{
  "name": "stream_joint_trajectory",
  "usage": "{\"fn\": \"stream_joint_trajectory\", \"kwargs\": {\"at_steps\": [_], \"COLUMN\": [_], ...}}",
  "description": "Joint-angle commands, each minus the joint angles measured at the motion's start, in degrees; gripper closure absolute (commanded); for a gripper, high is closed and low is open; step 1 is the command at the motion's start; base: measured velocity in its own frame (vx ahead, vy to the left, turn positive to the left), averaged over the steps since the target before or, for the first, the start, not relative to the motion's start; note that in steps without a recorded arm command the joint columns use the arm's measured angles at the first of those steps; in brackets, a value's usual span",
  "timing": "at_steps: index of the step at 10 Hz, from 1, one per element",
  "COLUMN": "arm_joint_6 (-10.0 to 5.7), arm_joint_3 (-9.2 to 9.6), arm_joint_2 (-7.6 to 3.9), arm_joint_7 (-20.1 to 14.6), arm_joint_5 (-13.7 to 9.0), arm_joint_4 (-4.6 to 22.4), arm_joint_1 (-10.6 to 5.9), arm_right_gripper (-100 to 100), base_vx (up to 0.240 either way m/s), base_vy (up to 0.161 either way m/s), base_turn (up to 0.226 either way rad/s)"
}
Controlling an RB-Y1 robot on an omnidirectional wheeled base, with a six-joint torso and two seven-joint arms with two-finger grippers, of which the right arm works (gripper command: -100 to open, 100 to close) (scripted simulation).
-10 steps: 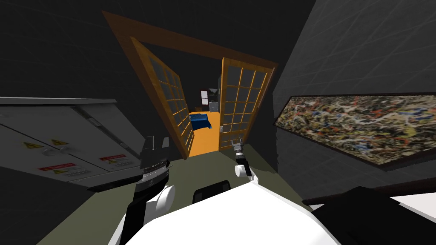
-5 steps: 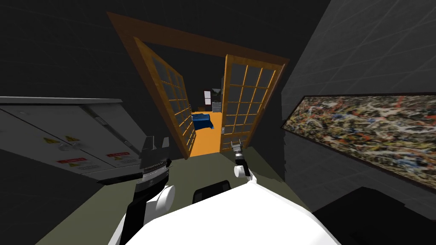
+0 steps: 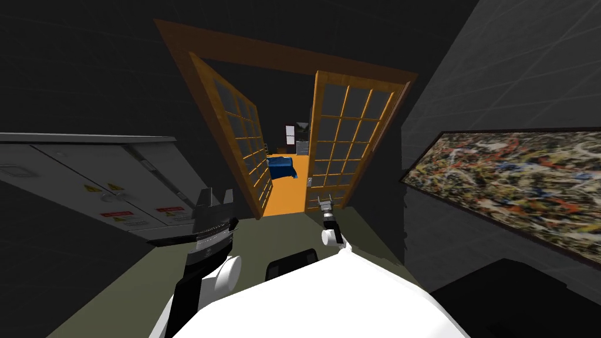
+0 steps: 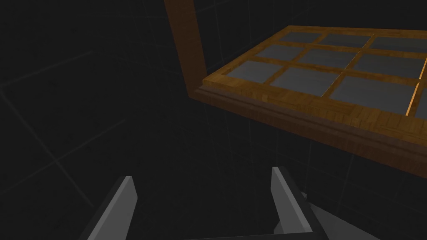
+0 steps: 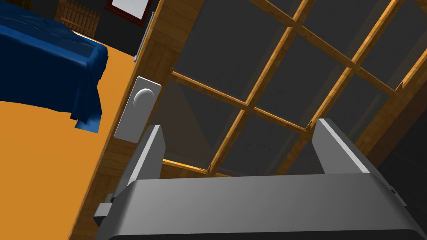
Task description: Push the door open
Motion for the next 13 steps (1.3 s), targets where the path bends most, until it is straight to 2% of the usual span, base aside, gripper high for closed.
{"fn": "stream_joint_trajectory", "kwargs": {"at_steps": [1,5,6,11,13], "arm_joint_6": [-0.85,-2.17,-2.77,-4.24,-5.27], "arm_joint_3": [0.29,0.6,0.74,1.08,1.33], "arm_joint_2": [0.58,1.19,1.58,2.6,3.53], "arm_joint_7": [-2.25,-5.7,-7.27,-11.12,-13.81], "arm_joint_5": [-1.0,-2.57,-3.29,-5.04,-6.27], "arm_joint_4": [2.62,7.03,9.04,13.96,17.4], "arm_joint_1": [-0.71,-2.14,-2.78,-4.37,-5.48], "arm_right_gripper": [-100,-100,-100,-100,-100], "base_vx": [0.101,0.082,0.088,0.069,0.081], "base_vy": [-0.096,-0.09,-0.089,-0.076,-0.117], "base_turn": [0.214,0.119,0.171,0.107,0.141]}}
